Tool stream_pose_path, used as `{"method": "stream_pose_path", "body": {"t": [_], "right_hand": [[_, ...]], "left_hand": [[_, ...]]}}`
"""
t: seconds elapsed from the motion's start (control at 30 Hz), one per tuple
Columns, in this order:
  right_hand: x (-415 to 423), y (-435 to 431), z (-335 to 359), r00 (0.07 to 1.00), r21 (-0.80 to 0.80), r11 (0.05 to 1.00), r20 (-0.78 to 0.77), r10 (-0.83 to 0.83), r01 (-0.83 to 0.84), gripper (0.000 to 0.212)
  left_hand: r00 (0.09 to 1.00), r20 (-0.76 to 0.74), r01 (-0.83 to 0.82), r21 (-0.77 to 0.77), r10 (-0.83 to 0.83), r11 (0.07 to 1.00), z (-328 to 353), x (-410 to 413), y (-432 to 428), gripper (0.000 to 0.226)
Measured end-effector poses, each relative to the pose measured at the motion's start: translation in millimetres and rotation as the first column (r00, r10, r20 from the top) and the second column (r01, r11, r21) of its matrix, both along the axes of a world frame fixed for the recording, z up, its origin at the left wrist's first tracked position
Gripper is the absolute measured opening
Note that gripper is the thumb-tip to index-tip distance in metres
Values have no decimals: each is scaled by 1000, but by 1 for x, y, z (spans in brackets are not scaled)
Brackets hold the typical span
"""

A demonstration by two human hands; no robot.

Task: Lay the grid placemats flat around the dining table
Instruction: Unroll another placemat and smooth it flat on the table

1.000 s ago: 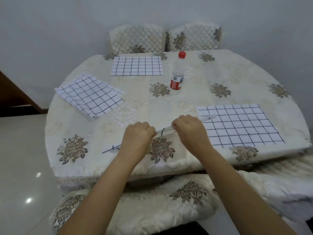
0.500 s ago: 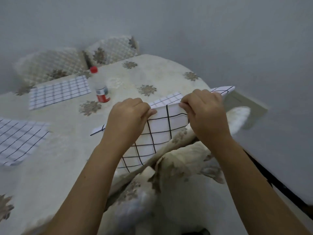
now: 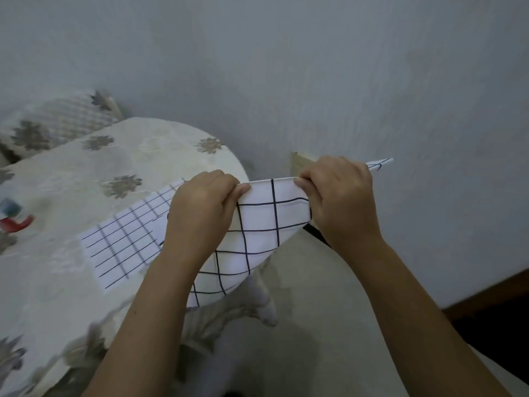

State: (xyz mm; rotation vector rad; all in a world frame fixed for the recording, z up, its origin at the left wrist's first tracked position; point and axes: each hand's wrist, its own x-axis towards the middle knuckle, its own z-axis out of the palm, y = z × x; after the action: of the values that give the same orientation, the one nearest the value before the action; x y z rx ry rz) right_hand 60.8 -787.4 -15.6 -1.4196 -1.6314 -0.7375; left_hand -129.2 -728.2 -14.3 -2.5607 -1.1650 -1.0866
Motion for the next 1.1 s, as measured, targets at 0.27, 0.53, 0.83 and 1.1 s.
{"method": "stream_pose_path", "body": {"t": [0.27, 0.53, 0.83, 1.1], "right_hand": [[122, 32, -17, 996, -57, 995, 11, -85, 86, 25], [236, 153, -42, 984, -115, 984, 131, -117, 132, 26], [318, 321, -38, 997, -165, 986, 69, 38, -26, 24], [327, 473, -49, 947, -272, 908, -52, 316, -318, 25]], "left_hand": [[991, -3, 132, 35, -131, 991, -13, 126, 55, 61], [992, 92, 88, -40, -84, 995, -43, 247, 173, 38], [996, 87, -2, -183, 18, 983, -37, 315, 309, 42], [967, 29, -244, -200, 255, 949, -35, 318, 407, 44]]}}
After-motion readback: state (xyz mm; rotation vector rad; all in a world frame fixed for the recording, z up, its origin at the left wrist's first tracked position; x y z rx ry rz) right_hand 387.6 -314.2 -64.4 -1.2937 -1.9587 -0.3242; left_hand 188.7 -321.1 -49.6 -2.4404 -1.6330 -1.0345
